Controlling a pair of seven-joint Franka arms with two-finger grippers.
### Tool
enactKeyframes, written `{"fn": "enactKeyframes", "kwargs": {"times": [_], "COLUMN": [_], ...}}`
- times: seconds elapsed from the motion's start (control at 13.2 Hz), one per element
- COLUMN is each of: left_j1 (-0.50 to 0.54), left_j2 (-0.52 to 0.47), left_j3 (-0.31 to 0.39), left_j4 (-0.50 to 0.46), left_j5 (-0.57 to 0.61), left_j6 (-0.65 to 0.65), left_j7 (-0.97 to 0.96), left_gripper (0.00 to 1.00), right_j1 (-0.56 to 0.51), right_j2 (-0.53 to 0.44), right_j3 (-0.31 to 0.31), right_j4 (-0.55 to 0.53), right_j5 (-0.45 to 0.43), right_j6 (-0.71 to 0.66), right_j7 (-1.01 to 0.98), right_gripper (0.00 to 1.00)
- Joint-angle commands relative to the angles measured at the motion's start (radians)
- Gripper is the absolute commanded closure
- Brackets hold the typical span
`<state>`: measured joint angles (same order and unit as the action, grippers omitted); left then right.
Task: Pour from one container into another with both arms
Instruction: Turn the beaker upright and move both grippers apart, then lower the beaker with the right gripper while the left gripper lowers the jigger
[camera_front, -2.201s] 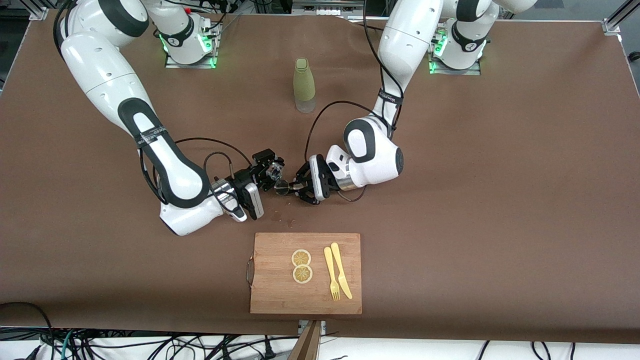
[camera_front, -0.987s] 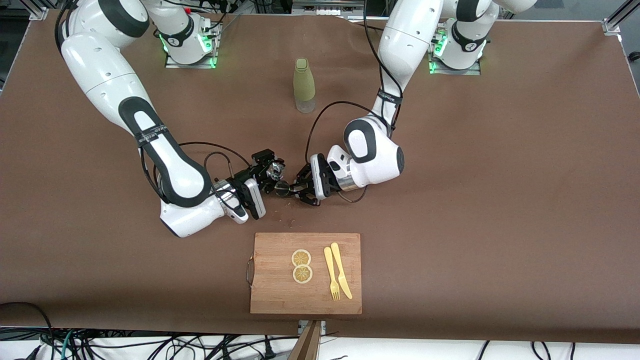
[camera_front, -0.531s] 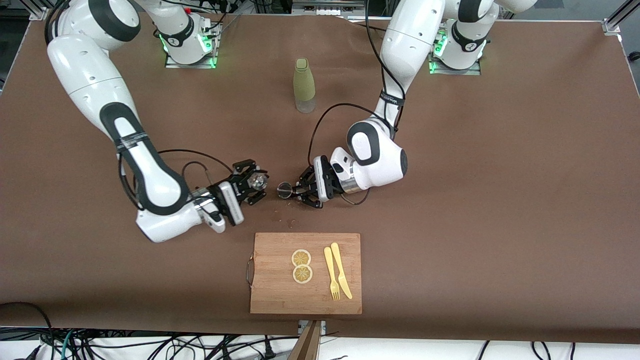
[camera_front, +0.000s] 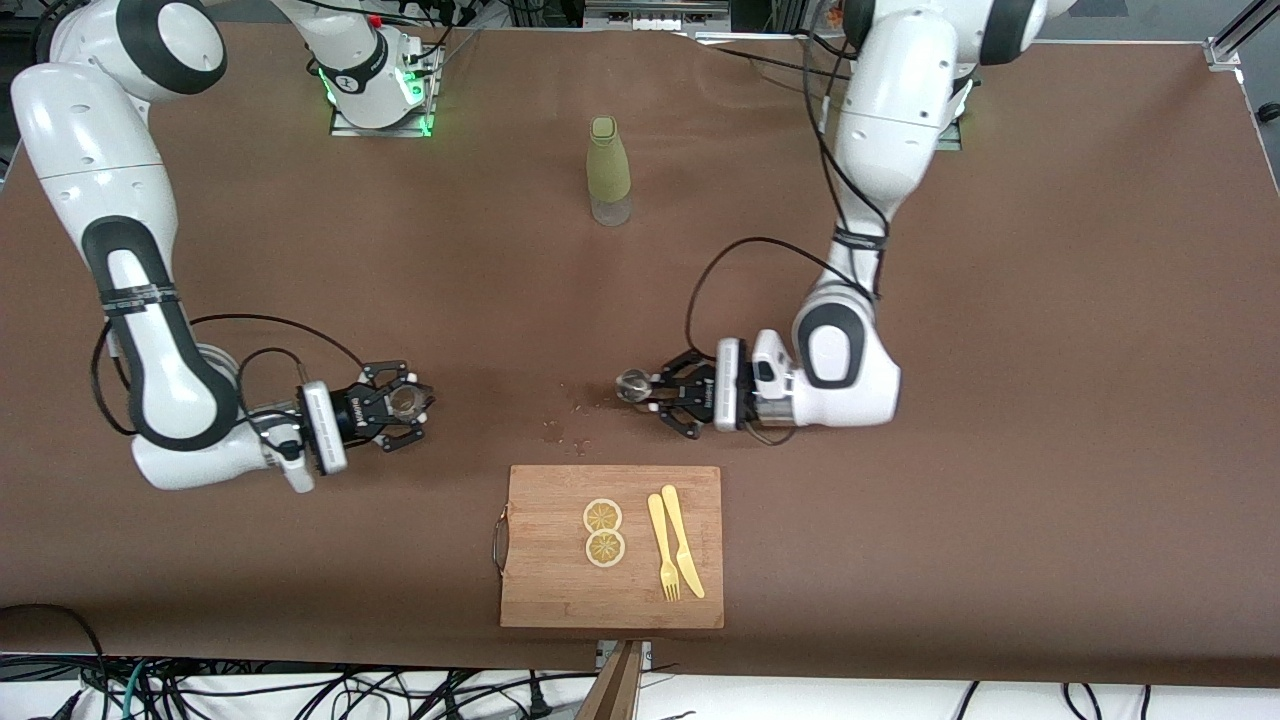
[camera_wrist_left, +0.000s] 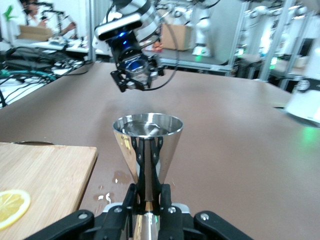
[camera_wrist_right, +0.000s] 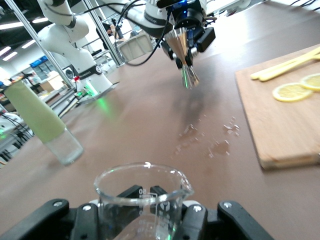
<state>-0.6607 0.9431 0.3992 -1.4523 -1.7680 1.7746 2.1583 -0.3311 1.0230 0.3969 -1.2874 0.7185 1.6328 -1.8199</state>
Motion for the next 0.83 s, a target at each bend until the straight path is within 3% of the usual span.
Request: {"fn": "enactKeyframes", "kwargs": {"times": [0.0,0.38,0.76], "left_j1": [0.099,0.306,0.418], "left_j2": [-0.021,-0.012,-0.015], "left_j3": [-0.01,-0.01,-0.01], "left_j4": [-0.039,-0.054,-0.054], "left_j5": [0.088,0.338,0.527], "left_j6": [-0.203,-0.539,-0.623], "left_j7": [0.057,0.106,0.172], "left_gripper": [1.0,1.0,1.0], "right_j1": [-0.026,-0.045,-0.048], "right_j2": [0.005,0.035,0.037], "right_j3": [-0.039,-0.085,-0.134], "right_j4": [-0.012,-0.055,-0.07], "right_j5": [0.038,0.038,0.038], "right_j6": [-0.014,-0.014,-0.063], "right_j7": [-0.128,-0.312,-0.421], "right_gripper": [0.84,0.84,0.83]}}
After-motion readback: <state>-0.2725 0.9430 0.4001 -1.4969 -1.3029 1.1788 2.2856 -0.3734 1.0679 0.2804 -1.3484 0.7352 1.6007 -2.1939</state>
